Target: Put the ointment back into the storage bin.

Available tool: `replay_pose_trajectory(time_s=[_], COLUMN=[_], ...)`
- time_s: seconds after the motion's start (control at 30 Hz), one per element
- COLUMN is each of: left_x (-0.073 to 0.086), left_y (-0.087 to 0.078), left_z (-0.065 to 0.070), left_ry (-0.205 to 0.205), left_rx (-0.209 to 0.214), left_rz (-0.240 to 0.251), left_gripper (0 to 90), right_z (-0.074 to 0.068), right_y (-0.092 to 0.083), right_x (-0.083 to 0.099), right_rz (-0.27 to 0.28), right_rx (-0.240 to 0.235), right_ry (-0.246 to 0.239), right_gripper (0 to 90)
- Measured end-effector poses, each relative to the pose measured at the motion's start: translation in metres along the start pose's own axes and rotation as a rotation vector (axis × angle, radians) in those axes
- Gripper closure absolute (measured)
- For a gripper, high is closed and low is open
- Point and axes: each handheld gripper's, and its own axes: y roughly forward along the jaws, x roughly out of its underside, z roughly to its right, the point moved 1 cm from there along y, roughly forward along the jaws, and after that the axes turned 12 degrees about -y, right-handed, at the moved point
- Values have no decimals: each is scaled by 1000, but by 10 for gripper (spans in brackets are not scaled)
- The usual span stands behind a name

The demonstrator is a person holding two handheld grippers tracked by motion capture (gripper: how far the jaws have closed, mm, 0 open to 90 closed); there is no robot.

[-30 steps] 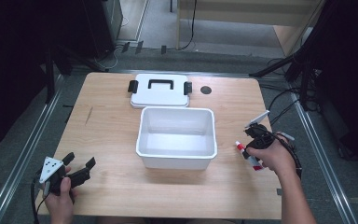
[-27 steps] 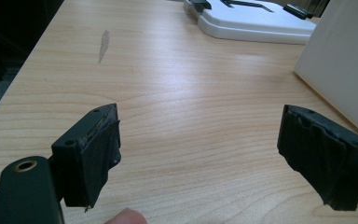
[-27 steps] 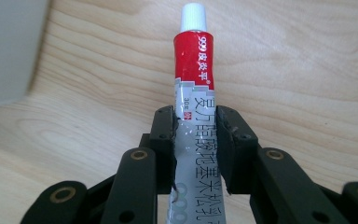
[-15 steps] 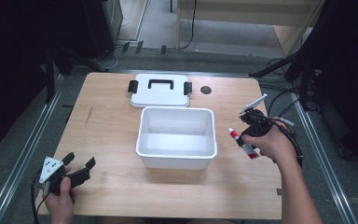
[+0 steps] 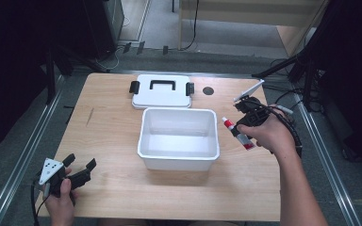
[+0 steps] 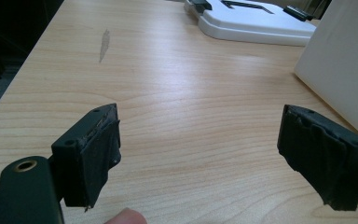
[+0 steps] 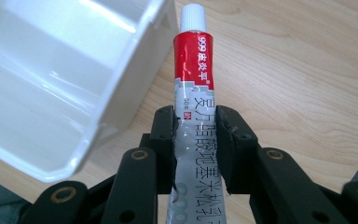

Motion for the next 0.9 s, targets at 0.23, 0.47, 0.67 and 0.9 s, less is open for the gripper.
replay_pose_trajectory(time_s=[0.23,0.47,0.67,0.9], left_x=[0,0,0,0], left_y=[1,1,1,1], left_z=[1,2,3,3], left_ry=[5,16,25,25], left_rx=[3,0,-7,-7], left_rz=[3,2,0,0], left_gripper=[141,142,143,143], right_z=[-13,-20,-28,-37], right_y=[-15,-26,-26,-23], right_x=[-11,-18,-25,-33], right_rz=[36,72,85,91], right_rx=[-12,-32,-40,-53], right_ry=[-1,-4,-17,-31], right_gripper=[710,709,710,710])
